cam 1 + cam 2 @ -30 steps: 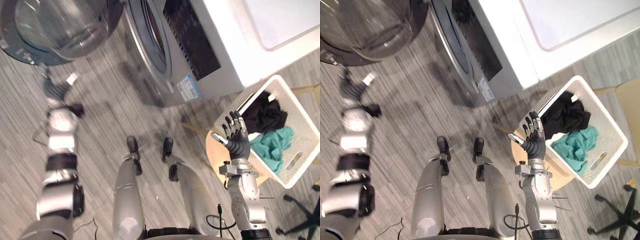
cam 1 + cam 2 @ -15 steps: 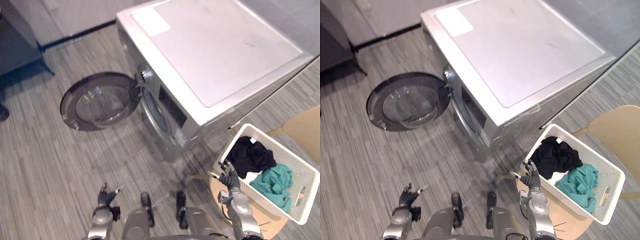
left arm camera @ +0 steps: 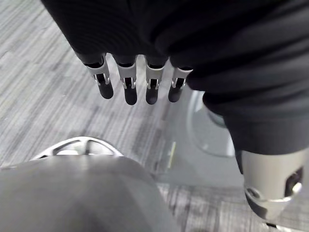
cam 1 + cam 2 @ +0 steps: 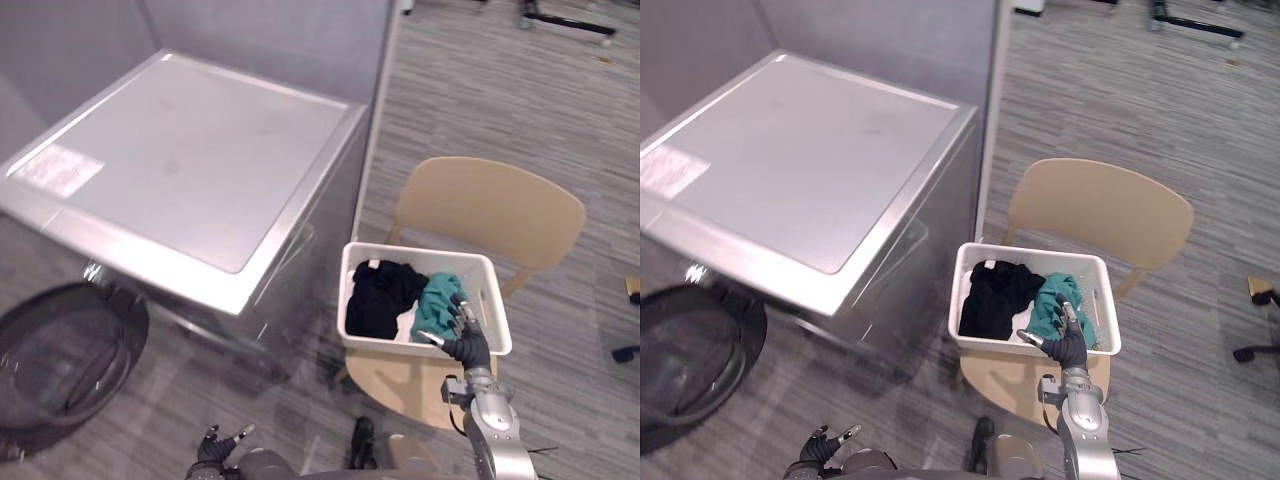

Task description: Pick up the laundry basket with both hands and put the clothes into the washing machine.

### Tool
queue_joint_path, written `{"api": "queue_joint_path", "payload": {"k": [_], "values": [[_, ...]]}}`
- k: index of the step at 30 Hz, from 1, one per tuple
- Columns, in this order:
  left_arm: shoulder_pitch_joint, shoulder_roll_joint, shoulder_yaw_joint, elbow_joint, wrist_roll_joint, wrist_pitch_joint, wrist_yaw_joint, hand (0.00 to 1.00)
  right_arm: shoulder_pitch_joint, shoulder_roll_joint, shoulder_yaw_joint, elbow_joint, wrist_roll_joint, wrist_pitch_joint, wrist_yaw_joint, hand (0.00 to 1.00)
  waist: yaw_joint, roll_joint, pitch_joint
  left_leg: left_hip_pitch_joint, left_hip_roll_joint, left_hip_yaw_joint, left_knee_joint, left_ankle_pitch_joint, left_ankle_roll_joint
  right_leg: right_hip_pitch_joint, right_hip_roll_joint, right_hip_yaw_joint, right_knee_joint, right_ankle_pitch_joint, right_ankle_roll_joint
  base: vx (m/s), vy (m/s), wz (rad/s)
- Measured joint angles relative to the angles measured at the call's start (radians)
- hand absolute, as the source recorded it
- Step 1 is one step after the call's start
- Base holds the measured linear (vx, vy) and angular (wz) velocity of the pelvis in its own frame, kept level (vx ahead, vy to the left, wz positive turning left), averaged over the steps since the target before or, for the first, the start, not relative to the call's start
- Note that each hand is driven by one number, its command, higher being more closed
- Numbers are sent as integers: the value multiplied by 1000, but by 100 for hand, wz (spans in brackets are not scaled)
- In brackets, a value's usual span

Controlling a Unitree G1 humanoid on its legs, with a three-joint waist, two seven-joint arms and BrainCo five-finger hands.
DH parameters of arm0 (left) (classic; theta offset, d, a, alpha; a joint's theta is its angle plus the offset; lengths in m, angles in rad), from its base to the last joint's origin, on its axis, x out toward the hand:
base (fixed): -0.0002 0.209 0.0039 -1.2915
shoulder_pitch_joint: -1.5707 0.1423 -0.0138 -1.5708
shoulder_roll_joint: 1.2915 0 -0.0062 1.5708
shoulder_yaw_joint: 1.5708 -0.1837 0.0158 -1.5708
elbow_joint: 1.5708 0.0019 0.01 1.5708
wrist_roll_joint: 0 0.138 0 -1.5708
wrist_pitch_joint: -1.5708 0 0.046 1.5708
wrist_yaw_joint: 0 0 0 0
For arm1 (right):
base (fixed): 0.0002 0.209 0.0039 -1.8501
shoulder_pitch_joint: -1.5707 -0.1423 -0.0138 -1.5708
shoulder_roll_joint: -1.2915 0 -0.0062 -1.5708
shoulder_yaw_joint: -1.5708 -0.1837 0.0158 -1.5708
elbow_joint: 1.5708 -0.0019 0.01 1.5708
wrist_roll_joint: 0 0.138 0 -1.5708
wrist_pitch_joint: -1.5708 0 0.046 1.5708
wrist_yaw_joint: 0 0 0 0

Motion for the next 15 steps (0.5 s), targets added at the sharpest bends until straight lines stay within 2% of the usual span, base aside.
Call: {"api": "queue_joint_path", "payload": {"k": [1, 2, 4, 5, 6, 8, 9, 11, 13, 15], "values": [[1, -1, -11, 1, 0, 0, 0, 0, -1, 0, 1, 0, -3, 0, -4, 0, 7, -2, 1, -30, -58, -62, -32, -33, 3, 11, -7, 46, -9, 5, 5, 173, 81, -104], [1, 0, -18, 2, 0, 0, 0, 0, -1, 0, 3, 2, -3, 0, -4, 0, 13, -2, 1, -40, -83, -96, -65, -40, 6, 18, -10, 67, -12, 6, 7, 230, 156, -122], [2, 1, -41, 1, -1, -1, 1, 0, -10, -2, 2, 50, -41, 1, -18, 0, 29, 3, 0, -45, -157, -257, -303, -36, -2, 33, -14, 130, -11, 11, 19, 182, 193, -103], [3, -2, -44, 2, -1, 0, 0, 0, -12, -5, 2, 61, -53, 2, -23, 0, 32, 11, -3, -39, -173, -302, -392, -10, -32, 34, -12, 137, -13, 14, 26, 136, 240, -88], [-1, -19, -47, 3, -2, -2, -1, 0, -19, -25, -5, 72, -95, 6, -44, 0, 34, 46, -2, -34, -173, -354, -504, 100, -38, 42, 7, 152, -27, 6, 65, 130, 232, -63], [-10, 0, -65, 8, -1, -4, 1, 0, -19, -16, -4, 79, -131, 20, -47, 0, 17, 17, 2, -25, -203, -344, -521, 103, -34, 48, -27, 157, -52, 19, 88, 100, 198, -20], [-25, 13, -81, 8, -1, -4, 0, 0, -19, -20, -9, 79, -168, 21, -65, 0, 21, 7, 3, -28, -221, -332, -527, 104, -32, 46, -48, 161, -64, 28, 103, 73, 215, -3], [-28, 14, -87, 7, -1, -3, 1, 0, -37, -24, -28, 80, -228, 25, -87, 0, 26, 6, 3, -26, -244, -315, -540, 105, -5, 47, -72, 170, -85, 40, 124, 28, 161, -5], [-26, 20, -87, 8, -1, -2, 0, 0, -82, -52, -32, 112, -287, 27, -104, 0, 29, 8, 4, -25, -266, -310, -550, 110, 5, 45, -94, 170, -91, 47, 135, -3, 115, 2], [-27, 21, -89, 7, -1, -1, 1, 0, -165, -117, -28, 190, -339, 45, -119, 0, 46, 11, 23, -26, -277, -305, -546, 109, 10, 37, -106, 173, -90, 53, 147, -62, 101, -3]]}}
